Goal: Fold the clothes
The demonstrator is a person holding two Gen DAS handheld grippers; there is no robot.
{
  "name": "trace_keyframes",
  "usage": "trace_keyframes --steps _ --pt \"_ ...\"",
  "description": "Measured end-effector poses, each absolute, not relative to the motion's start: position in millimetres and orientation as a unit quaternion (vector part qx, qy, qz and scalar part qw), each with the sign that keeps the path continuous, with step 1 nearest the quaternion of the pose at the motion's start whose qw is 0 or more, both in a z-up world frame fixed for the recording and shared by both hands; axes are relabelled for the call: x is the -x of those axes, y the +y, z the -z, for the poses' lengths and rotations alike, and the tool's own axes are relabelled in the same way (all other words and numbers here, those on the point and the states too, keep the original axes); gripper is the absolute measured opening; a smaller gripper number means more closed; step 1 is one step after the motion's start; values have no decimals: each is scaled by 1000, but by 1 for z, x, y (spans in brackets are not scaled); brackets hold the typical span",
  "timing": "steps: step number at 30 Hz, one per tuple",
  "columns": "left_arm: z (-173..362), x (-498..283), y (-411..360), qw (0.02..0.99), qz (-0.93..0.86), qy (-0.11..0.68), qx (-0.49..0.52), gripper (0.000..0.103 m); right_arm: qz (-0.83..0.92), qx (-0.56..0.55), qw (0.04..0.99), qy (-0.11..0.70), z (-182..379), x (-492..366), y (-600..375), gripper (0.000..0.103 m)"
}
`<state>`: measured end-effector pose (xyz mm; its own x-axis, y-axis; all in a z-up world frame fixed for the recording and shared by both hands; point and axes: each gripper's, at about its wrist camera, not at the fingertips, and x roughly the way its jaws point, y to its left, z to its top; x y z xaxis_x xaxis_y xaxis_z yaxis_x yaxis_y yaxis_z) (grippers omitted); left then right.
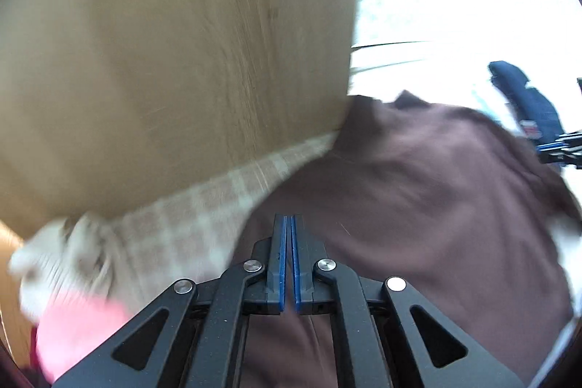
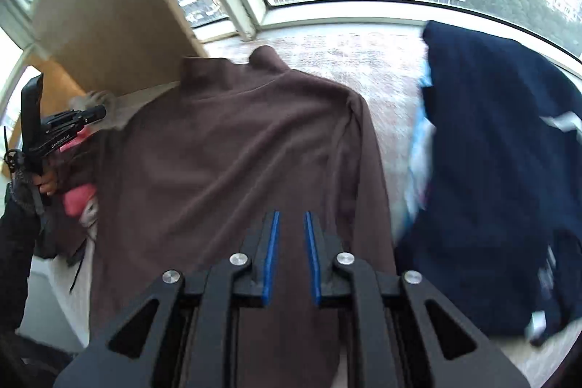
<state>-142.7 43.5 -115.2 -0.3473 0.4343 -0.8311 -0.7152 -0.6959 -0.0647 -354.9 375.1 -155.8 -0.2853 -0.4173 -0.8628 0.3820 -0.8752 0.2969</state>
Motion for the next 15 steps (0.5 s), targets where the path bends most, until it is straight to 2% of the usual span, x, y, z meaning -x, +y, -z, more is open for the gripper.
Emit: trace_keyframes --steps 1,2,6,11,15 --pt "105 134 22 365 -801 143 451 4 805 -539 244 -26 151 331 393 38" --pt "94 127 -6 371 -797 126 459 4 810 -536 237 -37 147 307 410 40" --pt "66 58 -75 379 -774 126 491 4 802 -564 193 -42 160 211 467 41" --pt "89 -43 -113 386 -722 139 557 6 767 -618 154 -77 213 117 502 41" --pt "112 -94 -141 376 -696 104 602 12 759 -619 168 -115 237 90 507 41"
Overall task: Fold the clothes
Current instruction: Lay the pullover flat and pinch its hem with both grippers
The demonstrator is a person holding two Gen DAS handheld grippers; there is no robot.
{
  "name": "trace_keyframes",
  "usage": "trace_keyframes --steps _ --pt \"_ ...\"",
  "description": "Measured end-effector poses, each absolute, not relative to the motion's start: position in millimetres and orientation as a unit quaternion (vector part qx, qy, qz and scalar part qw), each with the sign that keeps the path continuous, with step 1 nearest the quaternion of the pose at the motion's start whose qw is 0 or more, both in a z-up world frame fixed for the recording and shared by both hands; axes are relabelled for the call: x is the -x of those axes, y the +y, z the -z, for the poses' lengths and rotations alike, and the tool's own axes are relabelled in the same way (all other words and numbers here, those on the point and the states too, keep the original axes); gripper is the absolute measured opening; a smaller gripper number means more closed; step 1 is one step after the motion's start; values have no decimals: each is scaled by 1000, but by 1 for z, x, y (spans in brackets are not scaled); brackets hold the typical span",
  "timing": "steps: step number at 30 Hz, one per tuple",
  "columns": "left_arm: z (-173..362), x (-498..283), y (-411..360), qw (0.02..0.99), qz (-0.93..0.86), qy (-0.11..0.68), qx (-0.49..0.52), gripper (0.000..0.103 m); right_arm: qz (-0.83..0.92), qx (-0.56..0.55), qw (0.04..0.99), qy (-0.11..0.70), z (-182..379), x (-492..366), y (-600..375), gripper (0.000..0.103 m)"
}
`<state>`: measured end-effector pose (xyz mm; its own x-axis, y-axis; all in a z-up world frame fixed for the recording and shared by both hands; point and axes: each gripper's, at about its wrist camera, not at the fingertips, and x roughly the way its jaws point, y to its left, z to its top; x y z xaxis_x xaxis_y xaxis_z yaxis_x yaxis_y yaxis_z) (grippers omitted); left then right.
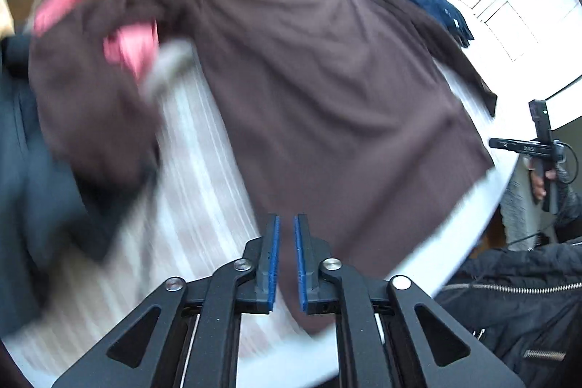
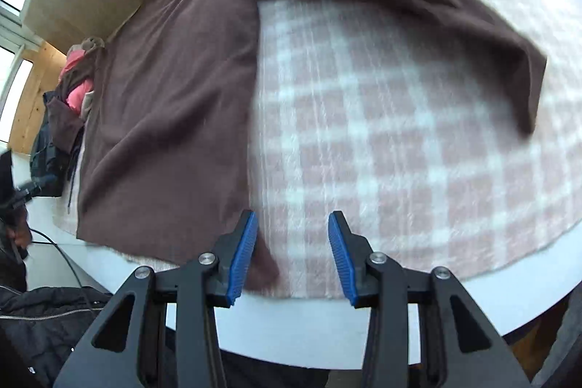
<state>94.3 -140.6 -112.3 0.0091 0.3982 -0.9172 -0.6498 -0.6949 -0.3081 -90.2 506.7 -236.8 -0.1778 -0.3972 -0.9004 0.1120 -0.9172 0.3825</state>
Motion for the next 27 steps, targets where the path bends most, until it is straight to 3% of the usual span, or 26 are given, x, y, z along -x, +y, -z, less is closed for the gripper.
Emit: trace_keyframes --steps 7,12,25,27 --pt "137 -127 -177 341 -693 39 634 19 758 -608 211 -105 238 75 498 41" --pt "151 -145 -165 344 -686 64 638 24 759 -611 220 -41 232 72 486 41" --pt "167 -161 -126 323 -680 126 646 23 761 -605 232 38 236 76 464 41" --pt "166 -161 -124 318 -683 134 644 14 763 -600 236 46 236 76 461 40"
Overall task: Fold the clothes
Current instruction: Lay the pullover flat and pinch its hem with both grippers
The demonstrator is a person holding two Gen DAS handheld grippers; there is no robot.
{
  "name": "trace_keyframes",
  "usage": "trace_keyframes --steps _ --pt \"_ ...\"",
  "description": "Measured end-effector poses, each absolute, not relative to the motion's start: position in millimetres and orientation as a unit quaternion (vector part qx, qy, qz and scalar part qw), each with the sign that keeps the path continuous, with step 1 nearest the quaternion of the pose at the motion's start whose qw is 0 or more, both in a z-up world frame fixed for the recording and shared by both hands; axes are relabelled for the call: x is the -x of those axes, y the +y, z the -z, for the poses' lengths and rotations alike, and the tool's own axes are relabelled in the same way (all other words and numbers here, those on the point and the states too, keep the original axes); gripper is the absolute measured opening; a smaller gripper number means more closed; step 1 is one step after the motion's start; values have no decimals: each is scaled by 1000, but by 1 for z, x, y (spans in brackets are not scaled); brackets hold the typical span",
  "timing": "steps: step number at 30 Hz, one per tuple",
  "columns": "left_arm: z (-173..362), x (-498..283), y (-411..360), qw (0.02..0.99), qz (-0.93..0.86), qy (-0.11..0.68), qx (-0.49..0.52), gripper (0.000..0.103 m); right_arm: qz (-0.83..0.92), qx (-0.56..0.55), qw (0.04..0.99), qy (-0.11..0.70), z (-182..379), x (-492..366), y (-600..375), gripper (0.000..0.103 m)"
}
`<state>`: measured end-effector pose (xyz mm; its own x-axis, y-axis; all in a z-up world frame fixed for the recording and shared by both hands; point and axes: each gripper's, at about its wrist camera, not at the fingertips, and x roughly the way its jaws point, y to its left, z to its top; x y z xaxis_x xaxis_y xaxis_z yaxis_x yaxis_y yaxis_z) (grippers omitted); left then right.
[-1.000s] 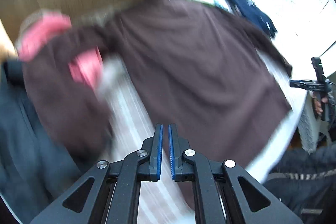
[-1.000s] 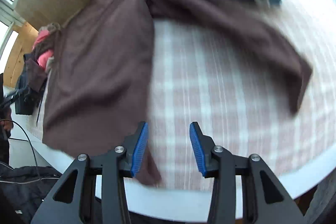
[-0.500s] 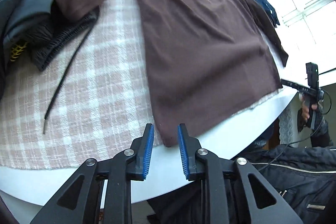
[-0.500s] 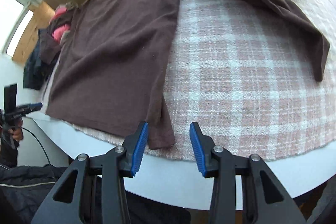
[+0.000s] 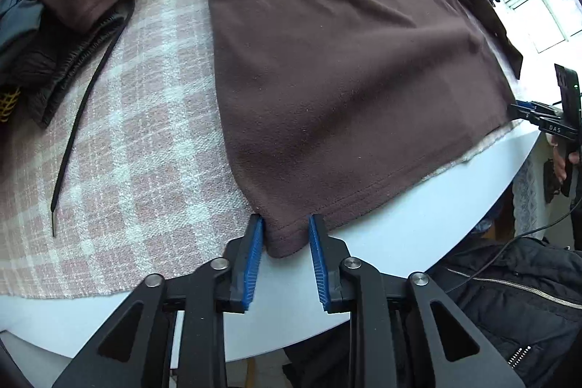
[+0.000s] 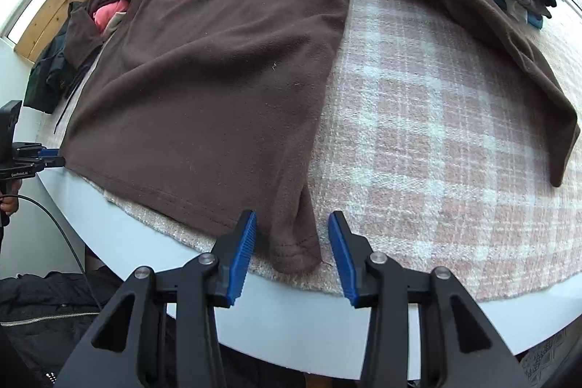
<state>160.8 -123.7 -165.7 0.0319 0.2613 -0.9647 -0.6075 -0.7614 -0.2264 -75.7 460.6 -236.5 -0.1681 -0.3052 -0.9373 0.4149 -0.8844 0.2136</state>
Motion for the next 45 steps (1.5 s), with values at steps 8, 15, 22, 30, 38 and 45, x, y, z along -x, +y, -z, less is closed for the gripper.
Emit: trace_keyframes --steps 8,15,22,30,38,45 --pt "137 -150 -134 332 -693 94 633 6 730 -618 281 -84 222 82 483 7" --pt "103 -135 -159 338 -708 60 618 6 724 -608 284 -159 189 82 517 7" --pt "115 -153 -171 340 -690 72 635 6 711 -625 267 -180 190 78 522 6" --pt "87 -120 -167 336 -712 78 612 6 731 -609 254 -176 173 110 512 6" --pt "69 -96 -151 336 -716 98 604 6 724 -628 236 -161 176 112 504 6" --pt "82 -123 -159 343 -691 91 630 6 709 -631 241 -201 178 96 521 6"
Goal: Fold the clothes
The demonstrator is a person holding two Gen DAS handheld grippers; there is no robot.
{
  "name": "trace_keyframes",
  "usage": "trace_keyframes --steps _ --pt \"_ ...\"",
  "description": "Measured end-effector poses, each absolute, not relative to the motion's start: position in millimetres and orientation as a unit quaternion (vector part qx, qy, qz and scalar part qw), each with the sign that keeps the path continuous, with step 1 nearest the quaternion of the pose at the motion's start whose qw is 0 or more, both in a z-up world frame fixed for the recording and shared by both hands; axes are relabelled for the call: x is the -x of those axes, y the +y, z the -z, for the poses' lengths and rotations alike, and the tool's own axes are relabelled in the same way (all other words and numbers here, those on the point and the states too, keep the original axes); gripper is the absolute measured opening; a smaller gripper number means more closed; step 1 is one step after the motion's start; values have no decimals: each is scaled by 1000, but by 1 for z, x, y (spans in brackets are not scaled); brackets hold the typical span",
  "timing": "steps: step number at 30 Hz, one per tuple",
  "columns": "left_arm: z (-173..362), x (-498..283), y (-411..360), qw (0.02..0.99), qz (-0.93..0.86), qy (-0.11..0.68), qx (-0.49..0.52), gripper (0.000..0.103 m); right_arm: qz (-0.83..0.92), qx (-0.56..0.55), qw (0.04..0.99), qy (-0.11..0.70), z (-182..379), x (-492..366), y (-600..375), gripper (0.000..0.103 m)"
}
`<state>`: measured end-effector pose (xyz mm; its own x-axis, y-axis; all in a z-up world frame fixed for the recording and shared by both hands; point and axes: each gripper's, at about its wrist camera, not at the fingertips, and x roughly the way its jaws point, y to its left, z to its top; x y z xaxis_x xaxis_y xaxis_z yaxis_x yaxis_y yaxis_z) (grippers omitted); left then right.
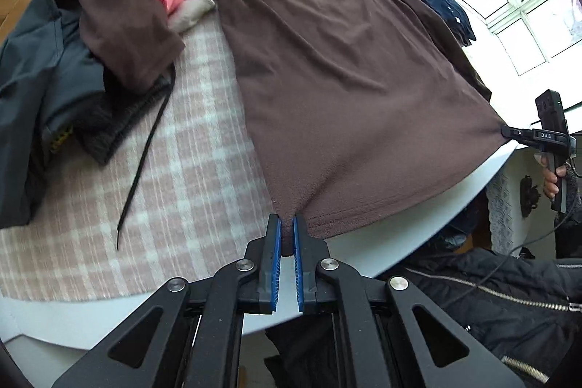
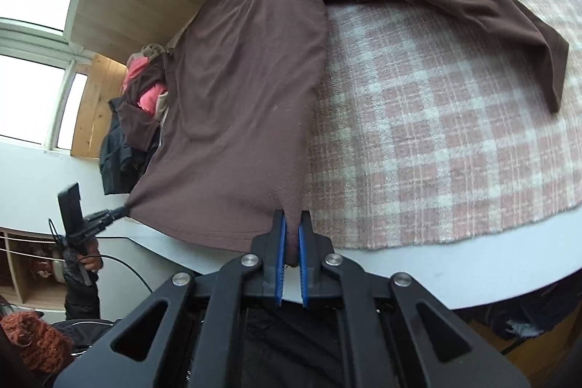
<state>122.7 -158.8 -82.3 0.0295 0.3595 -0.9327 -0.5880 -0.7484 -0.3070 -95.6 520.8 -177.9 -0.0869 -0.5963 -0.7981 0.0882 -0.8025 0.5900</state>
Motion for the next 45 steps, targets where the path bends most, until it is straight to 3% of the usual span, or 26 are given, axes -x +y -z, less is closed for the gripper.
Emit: trace_keyframes --steps 8,11,13,18,25,29,30,31,36,38,39,45 --pt "158 -90 -147 288 -665 127 678 5 707 -667 197 -133 236 120 501 8" --pt "156 -92 -163 290 -665 95 682 10 707 -663 203 -143 232 115 506 14" --pt "149 -98 -173 303 -670 79 673 13 709 -654 210 -159 226 111 515 25" --pt "143 -121 -172 343 -670 97 651 17 713 -641 222 -178 222 97 529 29" --pt "135 -138 -134 394 -666 154 614 27 713 -642 247 -136 220 99 508 34" --pt "151 -123 -127 398 -654 148 626 24 718 -639 257 -97 225 107 494 39" --pt "152 -121 -128 399 -652 142 629 20 717 -641 258 -91 228 109 491 39" --pt "151 -121 -129 401 -650 137 630 9 715 -642 262 -86 231 109 488 39" --pt "147 -126 -137 407 -643 130 635 5 703 -653 274 -60 244 107 476 37" --pt "140 -120 -145 408 -642 103 641 4 693 -659 282 -72 247 107 477 10" --pt "135 -116 -151 408 -643 85 643 4 689 -659 289 -88 243 107 481 6" --pt "108 -113 -180 402 -648 61 644 4 669 -645 335 -155 210 98 496 6"
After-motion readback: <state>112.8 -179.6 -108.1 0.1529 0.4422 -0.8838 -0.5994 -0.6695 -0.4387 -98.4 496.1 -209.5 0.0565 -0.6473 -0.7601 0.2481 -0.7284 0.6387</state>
